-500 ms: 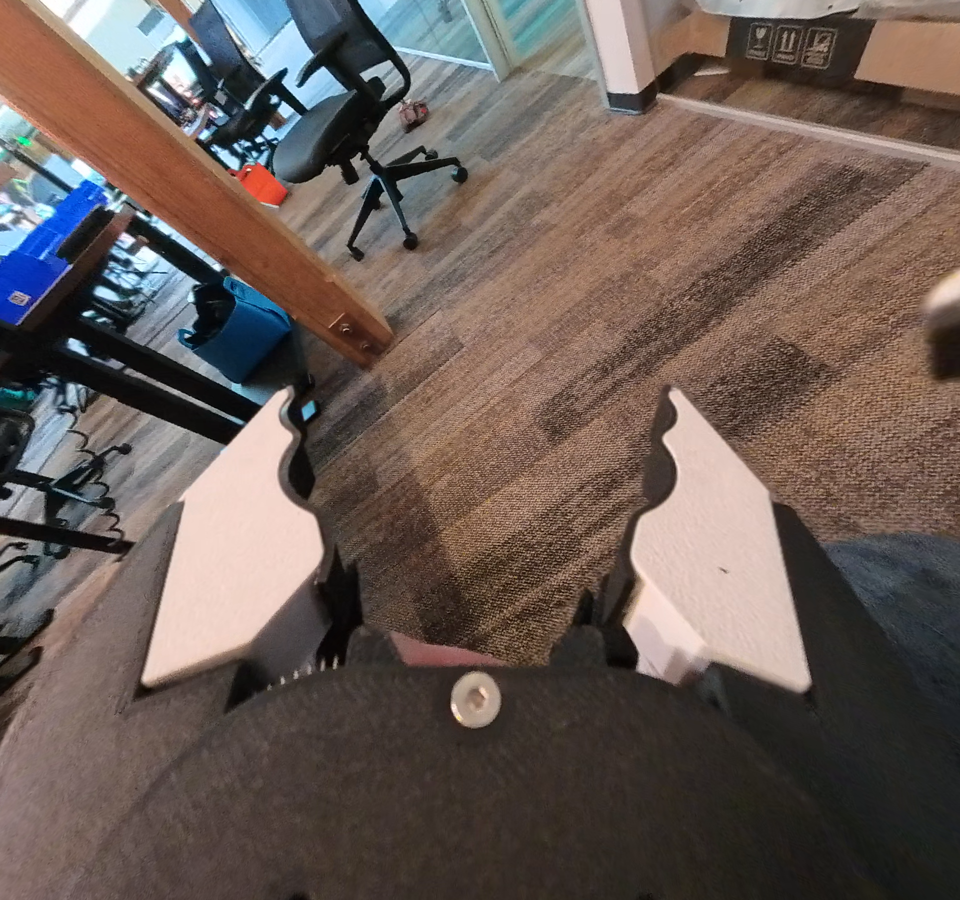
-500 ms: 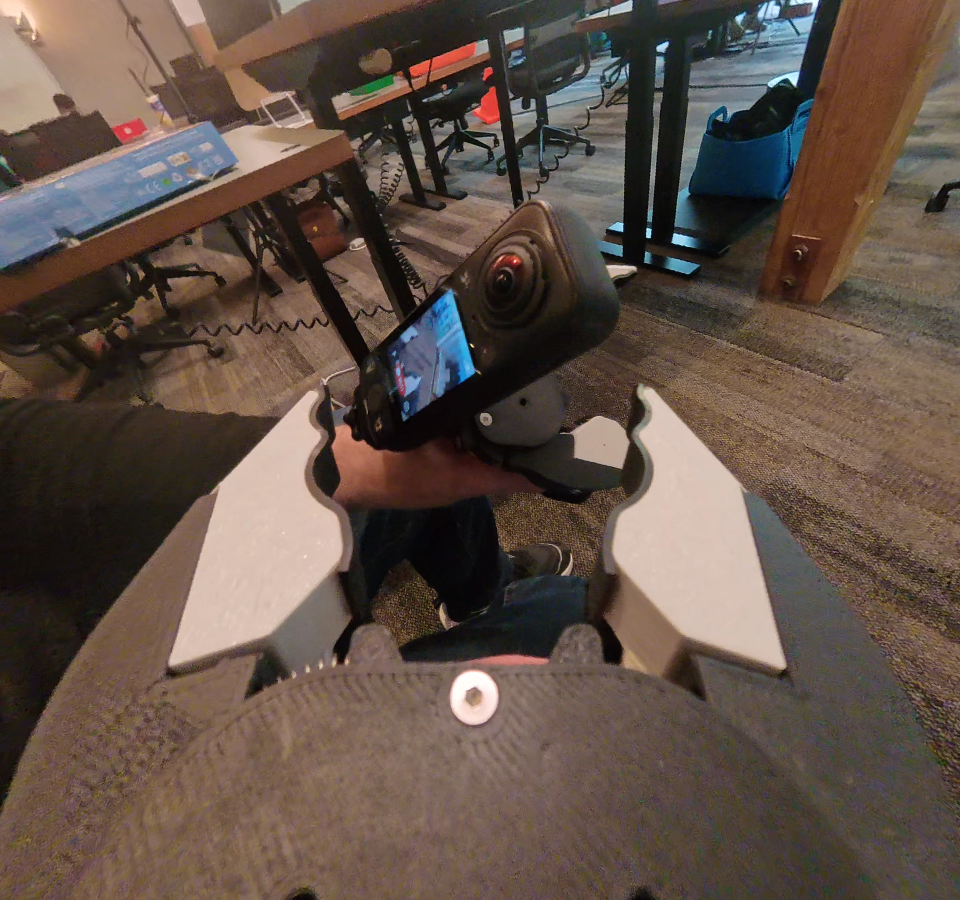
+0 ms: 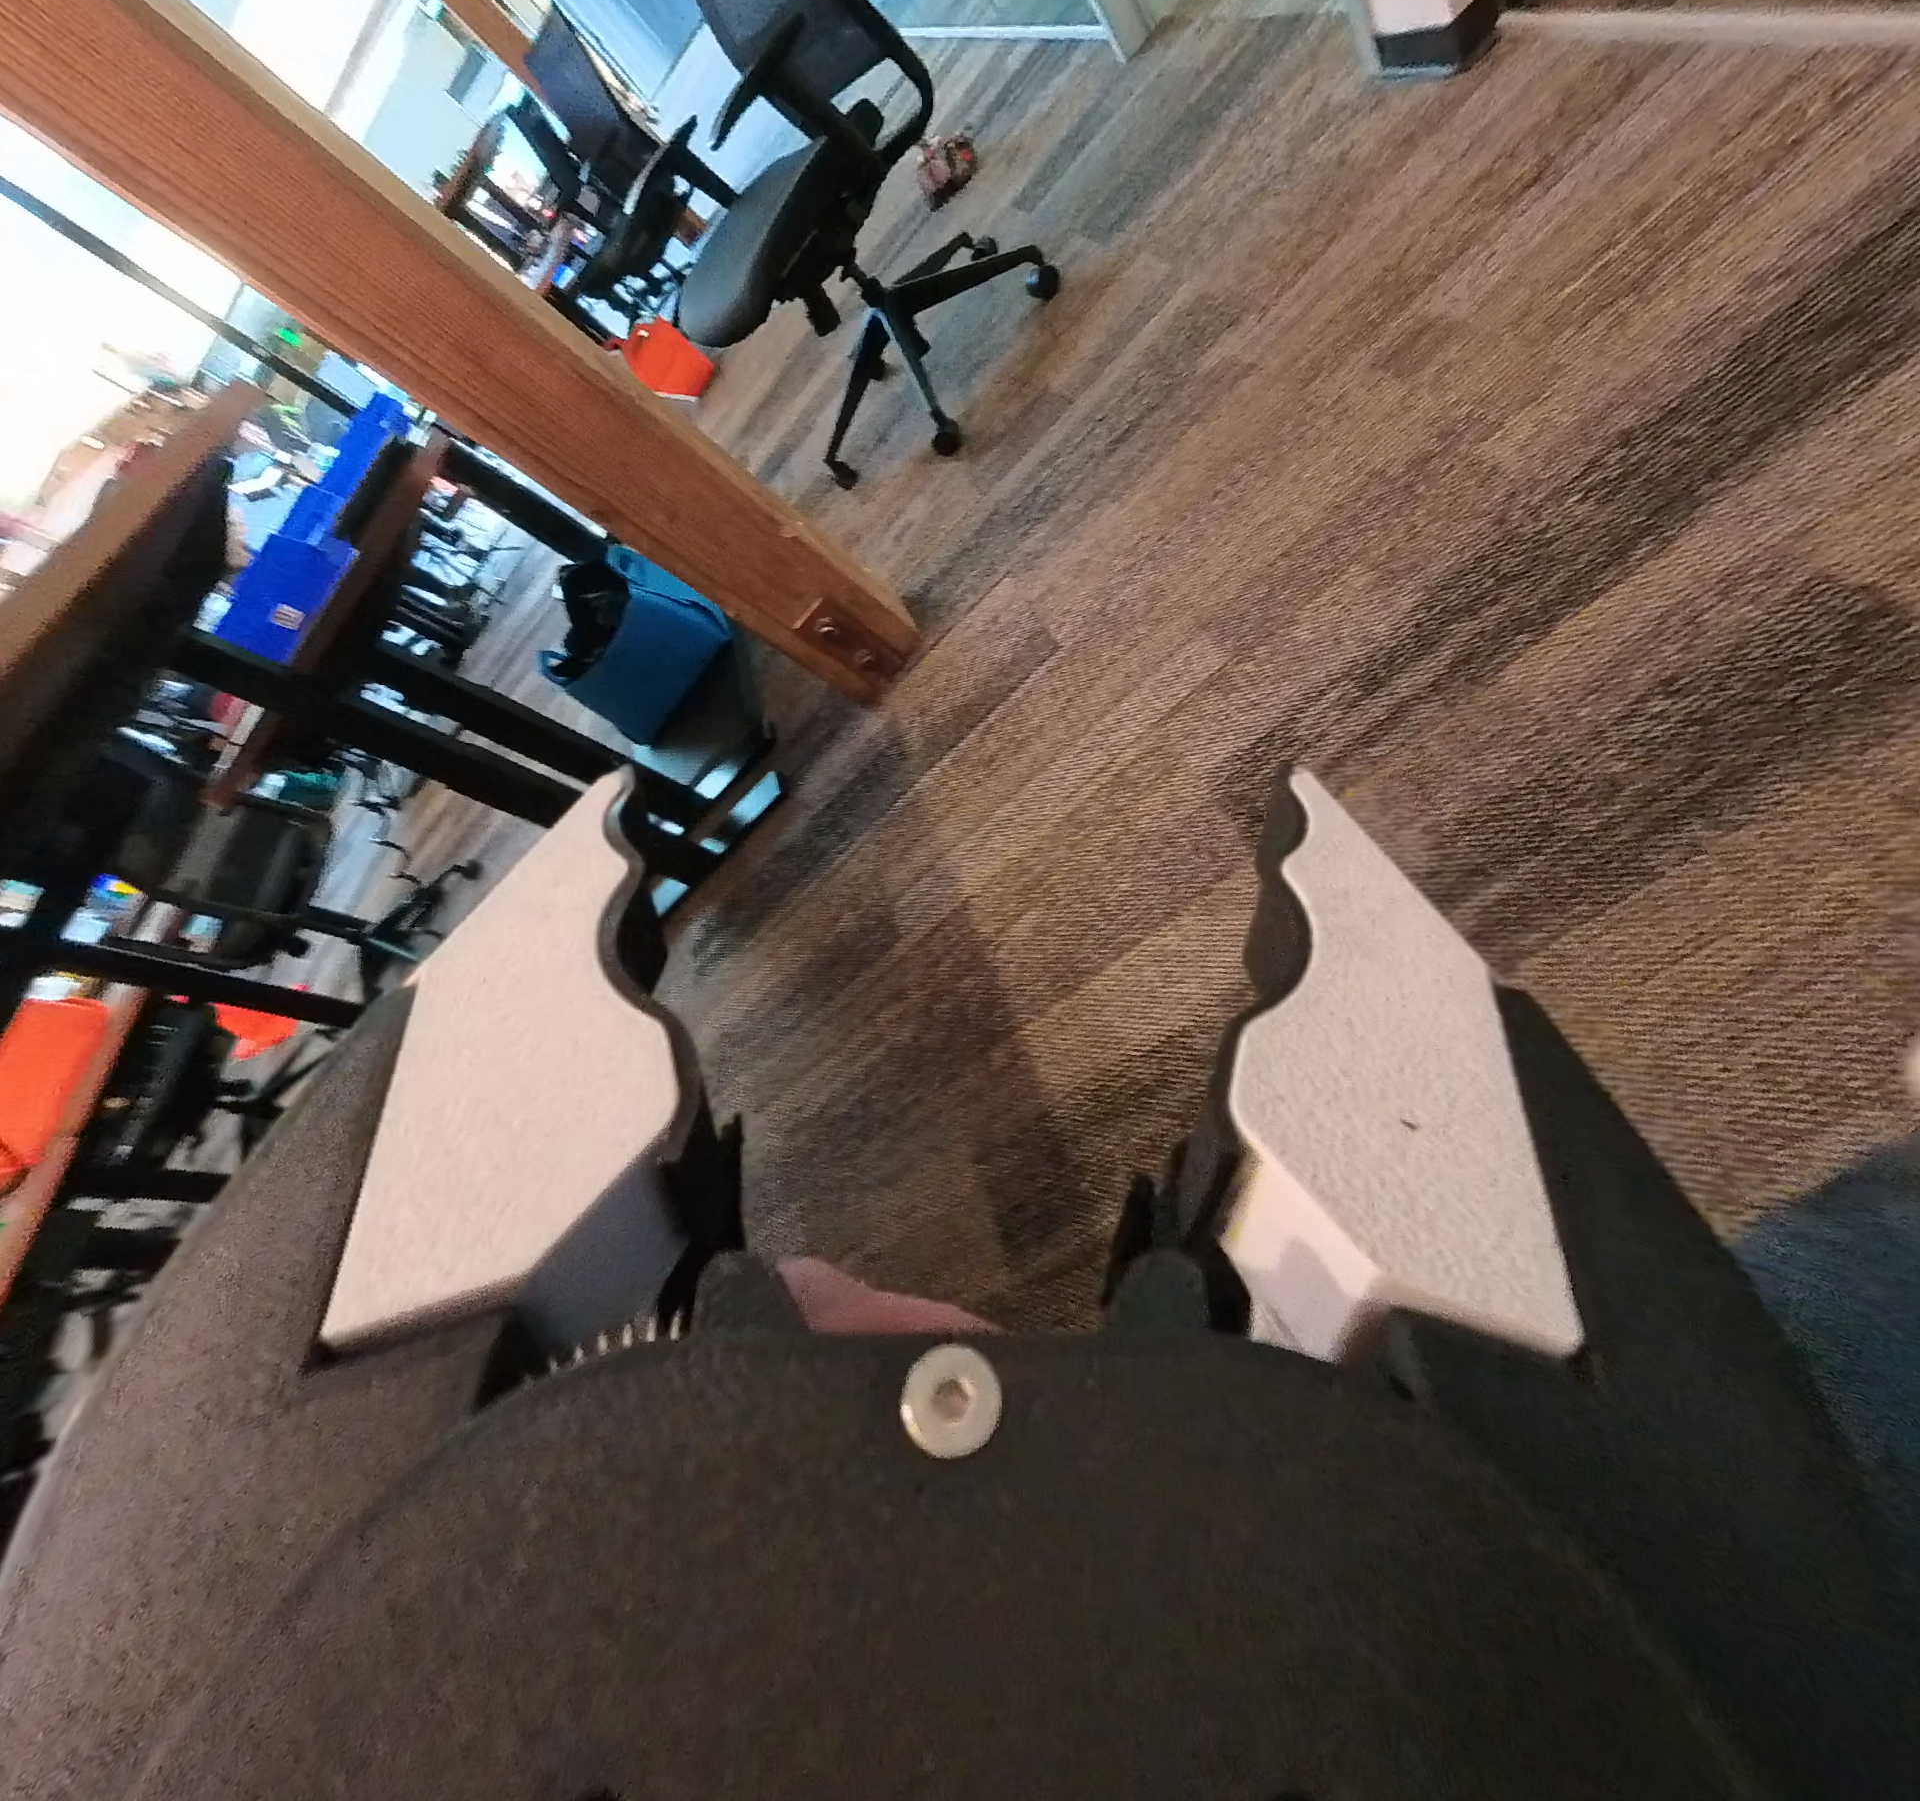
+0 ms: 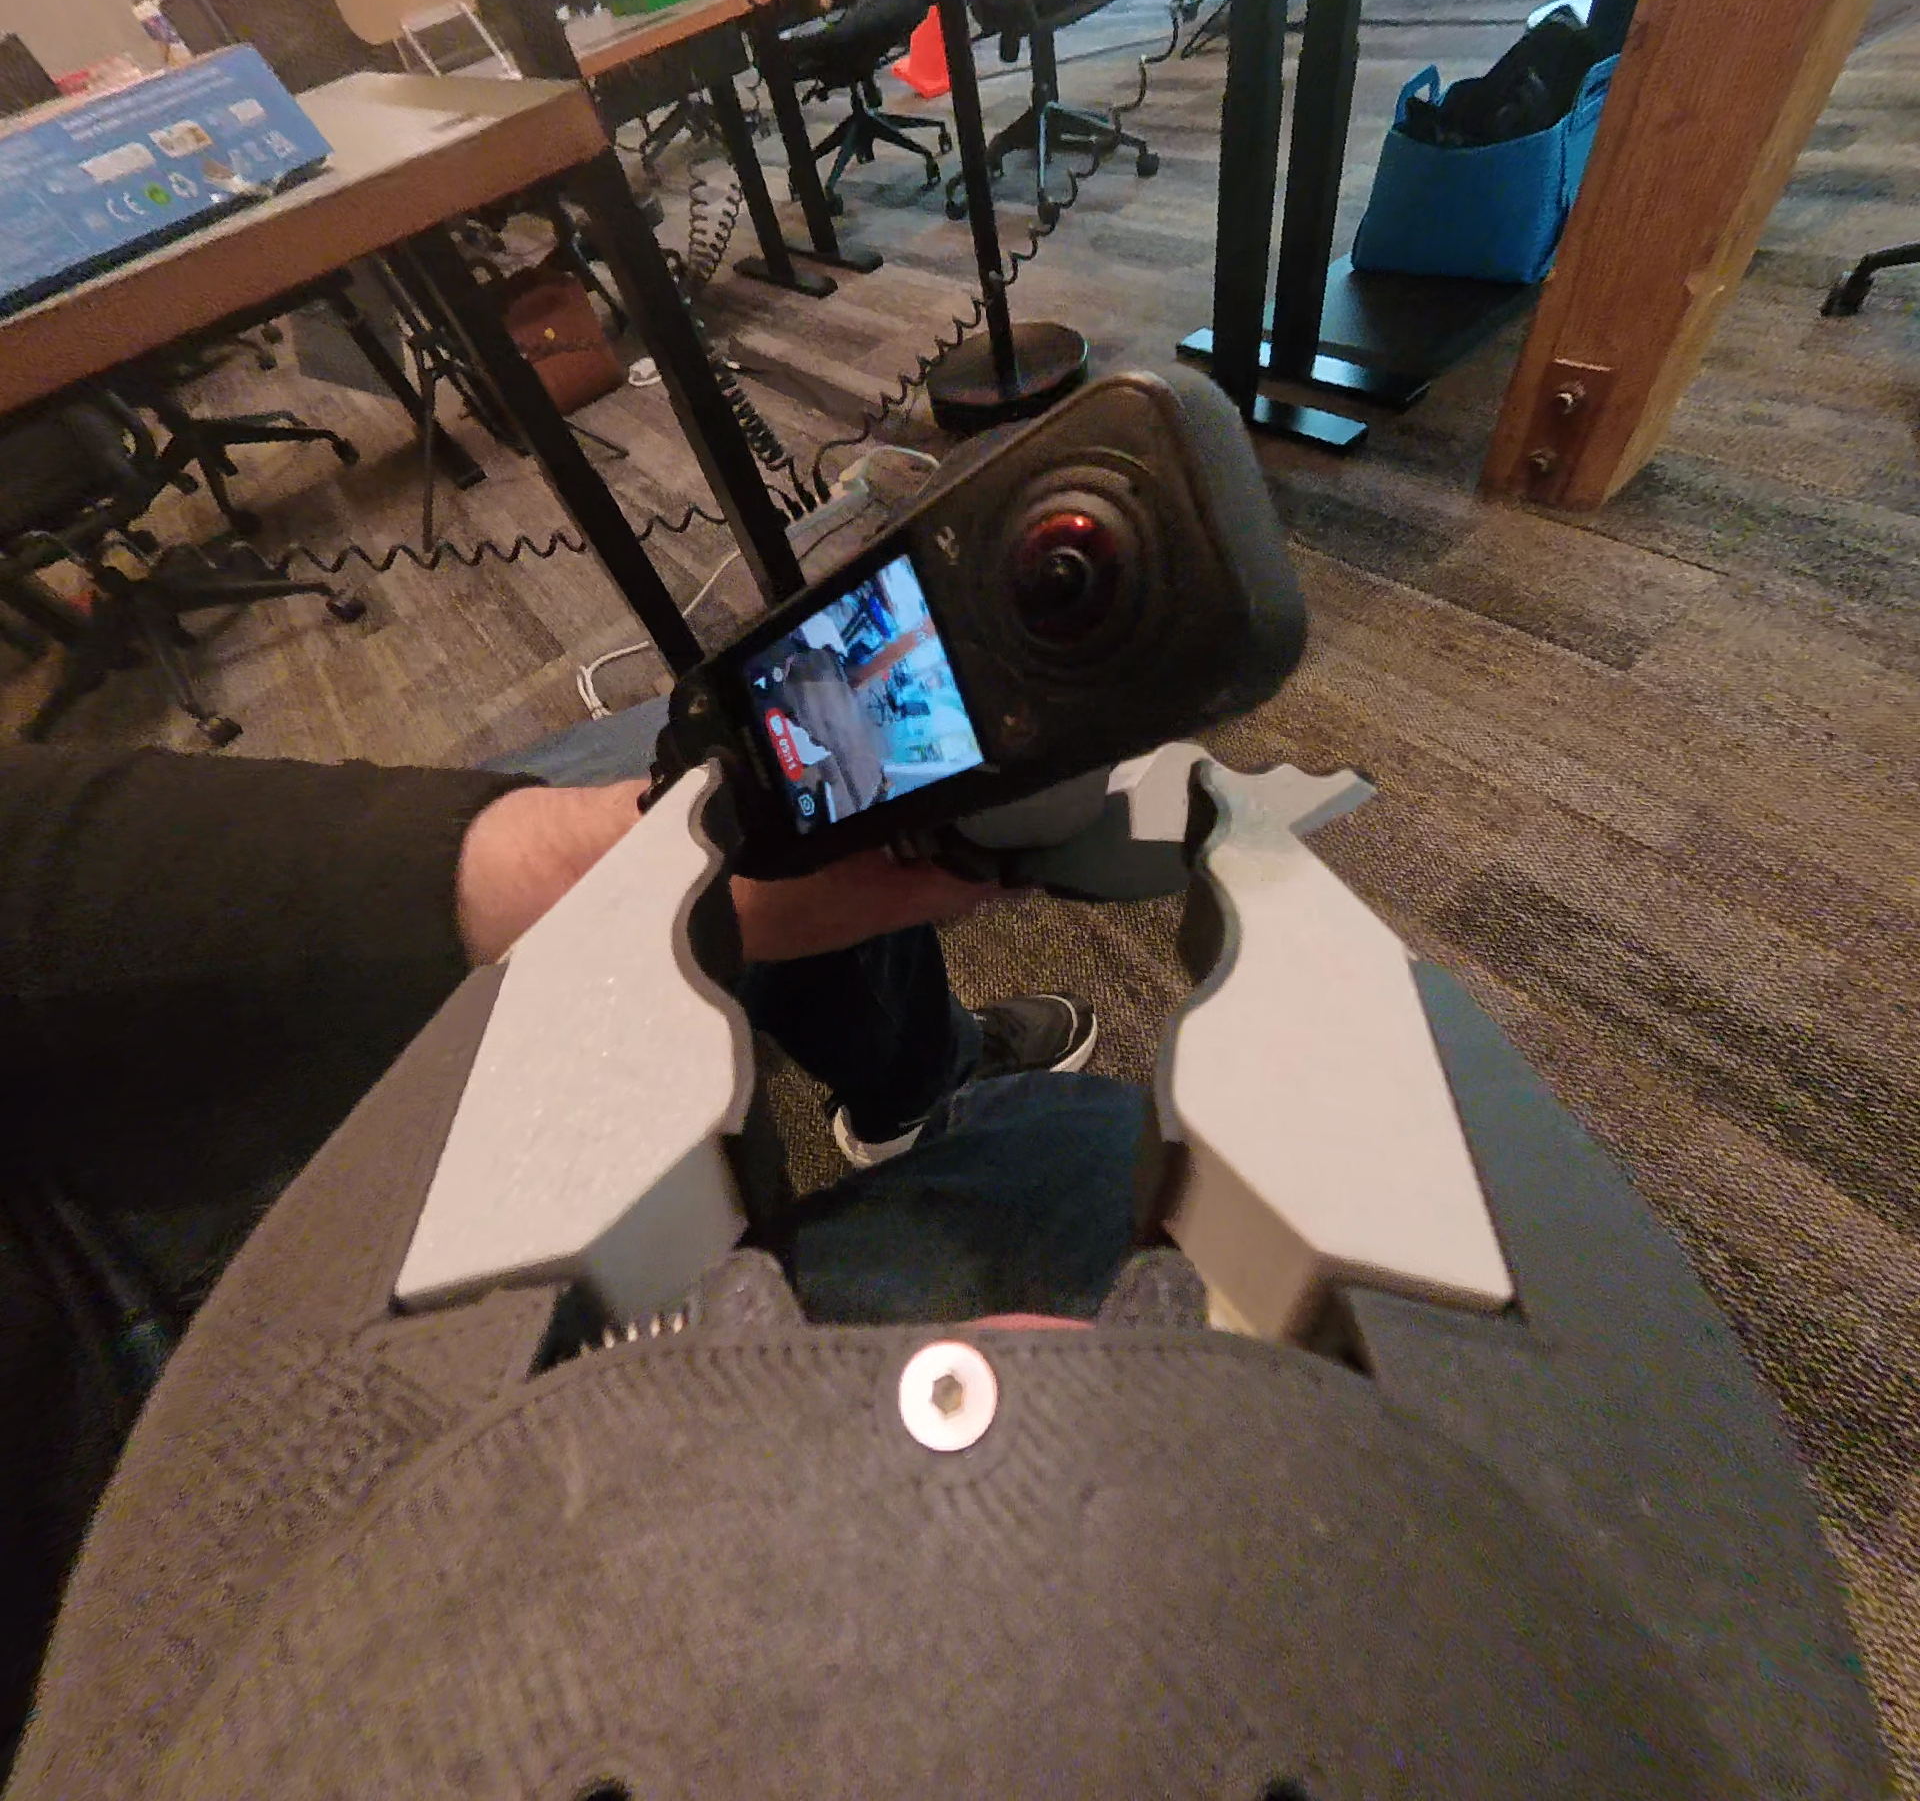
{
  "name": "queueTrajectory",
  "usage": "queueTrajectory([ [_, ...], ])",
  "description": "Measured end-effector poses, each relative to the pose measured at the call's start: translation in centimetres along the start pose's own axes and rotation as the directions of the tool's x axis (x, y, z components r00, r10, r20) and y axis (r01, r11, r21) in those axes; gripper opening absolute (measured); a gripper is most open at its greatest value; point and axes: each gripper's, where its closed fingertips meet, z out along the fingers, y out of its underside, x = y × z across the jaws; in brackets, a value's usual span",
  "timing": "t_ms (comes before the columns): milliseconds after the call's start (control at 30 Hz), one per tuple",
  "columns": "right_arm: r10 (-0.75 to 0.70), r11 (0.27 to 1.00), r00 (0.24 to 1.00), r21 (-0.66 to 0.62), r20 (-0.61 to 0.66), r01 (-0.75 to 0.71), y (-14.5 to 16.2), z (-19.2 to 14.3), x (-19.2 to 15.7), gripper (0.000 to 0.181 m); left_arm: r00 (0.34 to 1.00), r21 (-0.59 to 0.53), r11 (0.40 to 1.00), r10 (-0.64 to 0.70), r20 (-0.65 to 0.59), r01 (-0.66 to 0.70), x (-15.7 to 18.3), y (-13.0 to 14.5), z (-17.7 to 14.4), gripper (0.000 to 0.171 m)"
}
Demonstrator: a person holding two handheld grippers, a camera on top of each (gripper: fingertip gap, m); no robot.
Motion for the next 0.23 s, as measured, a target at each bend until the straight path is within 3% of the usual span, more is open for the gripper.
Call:
queueTrajectory([
  [233, -0.052, 0.998, 0.998, 0.044, -0.043, 0.054, -1.0, -0.1, 0.2, 0.104, 0.999, 0.013, 1.000, -0.026, -0.028, 0.026, 0.1, -0.3, -0.5, 0.120],
])
